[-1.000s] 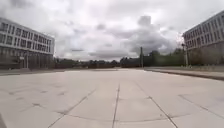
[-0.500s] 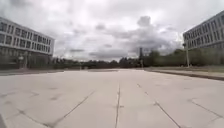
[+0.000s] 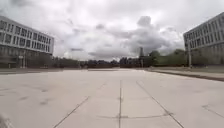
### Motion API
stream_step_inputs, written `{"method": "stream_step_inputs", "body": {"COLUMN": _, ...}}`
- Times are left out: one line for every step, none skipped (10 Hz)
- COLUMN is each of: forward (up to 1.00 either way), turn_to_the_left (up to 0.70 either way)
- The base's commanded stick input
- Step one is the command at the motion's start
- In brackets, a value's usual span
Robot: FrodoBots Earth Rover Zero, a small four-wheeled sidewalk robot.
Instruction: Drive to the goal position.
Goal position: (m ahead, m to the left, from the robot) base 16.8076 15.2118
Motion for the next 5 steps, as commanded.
{"method": "stream_step_inputs", "body": {"forward": 0.7, "turn_to_the_left": 0.0}}
{"method": "stream_step_inputs", "body": {"forward": 0.7, "turn_to_the_left": 0.0}}
{"method": "stream_step_inputs", "body": {"forward": 0.7, "turn_to_the_left": 0.0}}
{"method": "stream_step_inputs", "body": {"forward": 0.7, "turn_to_the_left": 0.0}}
{"method": "stream_step_inputs", "body": {"forward": 0.7, "turn_to_the_left": 0.0}}
